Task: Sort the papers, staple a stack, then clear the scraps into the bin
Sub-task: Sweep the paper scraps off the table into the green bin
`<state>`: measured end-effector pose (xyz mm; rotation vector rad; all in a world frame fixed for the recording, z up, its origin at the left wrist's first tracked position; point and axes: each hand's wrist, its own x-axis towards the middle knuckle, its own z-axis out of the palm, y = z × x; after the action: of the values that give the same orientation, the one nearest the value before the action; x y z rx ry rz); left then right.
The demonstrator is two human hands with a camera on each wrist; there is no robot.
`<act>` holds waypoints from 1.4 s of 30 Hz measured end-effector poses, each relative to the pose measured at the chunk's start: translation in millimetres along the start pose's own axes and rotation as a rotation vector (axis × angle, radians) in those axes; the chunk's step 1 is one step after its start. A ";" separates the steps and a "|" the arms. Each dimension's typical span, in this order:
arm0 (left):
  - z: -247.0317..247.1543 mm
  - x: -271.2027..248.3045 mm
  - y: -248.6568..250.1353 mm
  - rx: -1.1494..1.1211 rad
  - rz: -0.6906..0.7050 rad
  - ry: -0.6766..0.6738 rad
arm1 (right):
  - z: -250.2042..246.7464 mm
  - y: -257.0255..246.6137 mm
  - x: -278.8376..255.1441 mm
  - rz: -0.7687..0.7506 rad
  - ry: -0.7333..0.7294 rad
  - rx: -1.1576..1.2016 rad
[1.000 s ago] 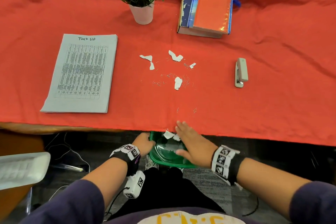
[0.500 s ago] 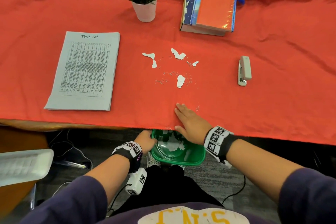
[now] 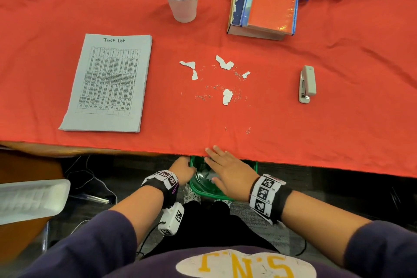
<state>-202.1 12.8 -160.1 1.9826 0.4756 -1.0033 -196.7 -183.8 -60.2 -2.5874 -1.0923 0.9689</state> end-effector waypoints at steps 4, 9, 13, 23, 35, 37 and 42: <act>-0.8 2.9 -5.1 -0.026 -0.020 -0.023 | 15.7 3.3 -9.1 0.031 -0.147 -0.004; -1.2 0.3 -0.8 0.004 -0.048 -0.002 | 6.3 7.8 -22.9 0.011 -0.011 0.072; -1.6 1.8 -0.7 0.022 -0.063 0.010 | 3.9 13.4 -17.1 0.071 0.098 0.072; -2.8 -2.1 2.4 0.035 -0.080 0.009 | -31.0 27.8 -5.4 0.121 0.296 0.135; -2.5 1.9 -1.8 -0.008 -0.090 -0.026 | -4.8 11.1 -29.9 0.081 -0.127 0.034; -1.7 1.3 -1.1 -0.020 -0.089 -0.018 | -9.3 9.3 -42.4 0.063 -0.178 0.112; 0.4 -2.0 3.1 0.006 -0.060 0.011 | -38.4 51.3 -31.6 0.233 0.190 0.173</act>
<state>-201.5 10.8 -157.1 1.9901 0.5417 -1.0329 -159.3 -239.0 -34.4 -2.6370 -0.6423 0.8000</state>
